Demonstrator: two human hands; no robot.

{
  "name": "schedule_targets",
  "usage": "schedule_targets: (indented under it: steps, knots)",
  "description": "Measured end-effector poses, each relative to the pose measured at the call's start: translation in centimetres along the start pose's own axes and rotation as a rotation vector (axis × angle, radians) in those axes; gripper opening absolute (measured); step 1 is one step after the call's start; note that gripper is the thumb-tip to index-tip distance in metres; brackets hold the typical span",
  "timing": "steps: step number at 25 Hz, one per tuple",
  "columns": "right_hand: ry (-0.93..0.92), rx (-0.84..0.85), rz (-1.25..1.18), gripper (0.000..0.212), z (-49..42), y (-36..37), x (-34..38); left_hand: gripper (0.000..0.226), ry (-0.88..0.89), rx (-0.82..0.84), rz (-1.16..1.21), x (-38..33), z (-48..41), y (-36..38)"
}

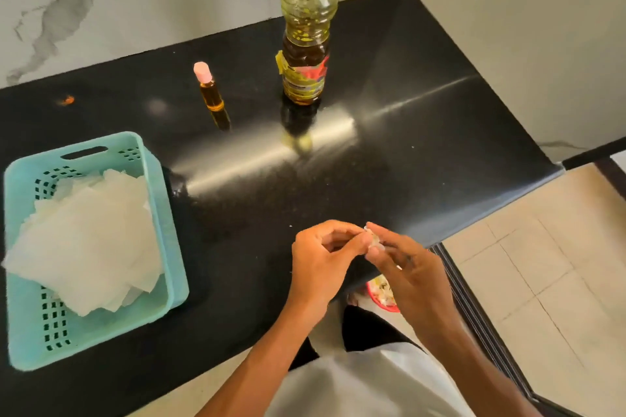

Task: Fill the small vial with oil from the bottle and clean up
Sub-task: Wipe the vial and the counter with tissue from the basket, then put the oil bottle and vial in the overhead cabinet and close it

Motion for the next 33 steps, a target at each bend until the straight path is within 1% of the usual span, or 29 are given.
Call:
schedule_targets:
  steps: [2,3,4,6,8,10,13,15,18,20,22,23,25,26,28,30,32,33]
  knots:
    - [-0.135,-0.159,0.174,0.024,0.7,-3.7,-0.8,0.021,-0.123,-0.001,0.013,1.5,1.8,2.9]
    - [-0.166,-0.246,0.251,0.026,1.2,-5.8,-1.8,0.023,-0.152,0.021,-0.021,2.4,2.8,4.6]
    - [-0.179,-0.328,0.321,0.027,1.5,-8.1,-3.1,0.02,-0.178,0.062,-0.066,3.5,4.0,6.8]
    - [-0.146,-0.456,0.363,0.022,1.7,-12.6,-6.7,0.011,-0.254,0.175,-0.143,5.9,6.2,11.1]
    - [0.013,-0.526,0.32,0.009,0.8,-16.8,-12.2,0.022,-0.319,0.249,-0.225,8.0,7.5,14.9]
    - [0.198,-0.5,0.323,0.013,-0.9,-18.9,-18.5,0.026,-0.323,0.225,-0.303,9.3,7.7,17.3]
    - [0.32,-0.434,0.355,0.019,-3.1,-19.3,-25.8,0.021,-0.366,0.156,-0.31,10.9,8.3,18.9]
    - [0.36,-0.428,0.383,0.02,-4.1,-19.3,-29.3,0.016,-0.363,0.142,-0.284,11.6,9.0,19.2]
    - [0.371,-0.314,0.478,0.035,-5.3,-18.7,-32.8,0.016,-0.354,0.116,-0.271,12.4,9.8,18.2]
    - [0.371,-0.243,0.532,0.041,-5.5,-18.8,-34.1,0.018,-0.368,0.057,-0.316,12.3,10.5,16.9]
    - [0.389,-0.248,0.474,0.039,-5.2,-19.6,-33.5,0.018,-0.314,-0.022,-0.363,10.3,11.2,15.0]
    - [0.39,-0.279,0.422,0.037,-4.8,-20.5,-32.5,0.018,-0.253,-0.05,-0.372,8.5,11.6,14.0]
    - [0.343,-0.39,0.33,0.03,-4.5,-22.3,-28.1,0.017,-0.074,-0.111,-0.369,2.9,11.7,11.6]
    - [0.306,-0.461,0.279,0.025,-4.5,-23.0,-25.1,0.017,0.037,-0.158,-0.368,-0.6,11.5,10.1]
    - [0.188,-0.568,0.104,0.017,-5.8,-23.2,-16.3,0.018,0.329,-0.315,-0.354,-9.3,10.9,6.1]
    - [-0.074,-0.523,-0.124,0.011,-8.2,-20.9,-2.8,0.02,0.703,-0.524,-0.335,-19.8,11.3,1.1]
    - [-0.448,-0.401,-0.342,0.011,-8.6,-18.1,13.1,0.021,1.067,-0.709,-0.323,-29.8,12.0,-3.2]
    - [-0.646,-0.346,-0.422,0.012,-7.7,-16.9,20.9,0.022,1.213,-0.792,-0.32,-34.1,12.3,-5.0]
Point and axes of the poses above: each hand's wrist, its own z-axis away from the middle knuckle, its own y-axis out of the palm, x = y × z, the point moved 9 cm from there along -z, towards the middle knuckle, and after that the axes turned 14 degrees about -x, right-handed, at the moved point
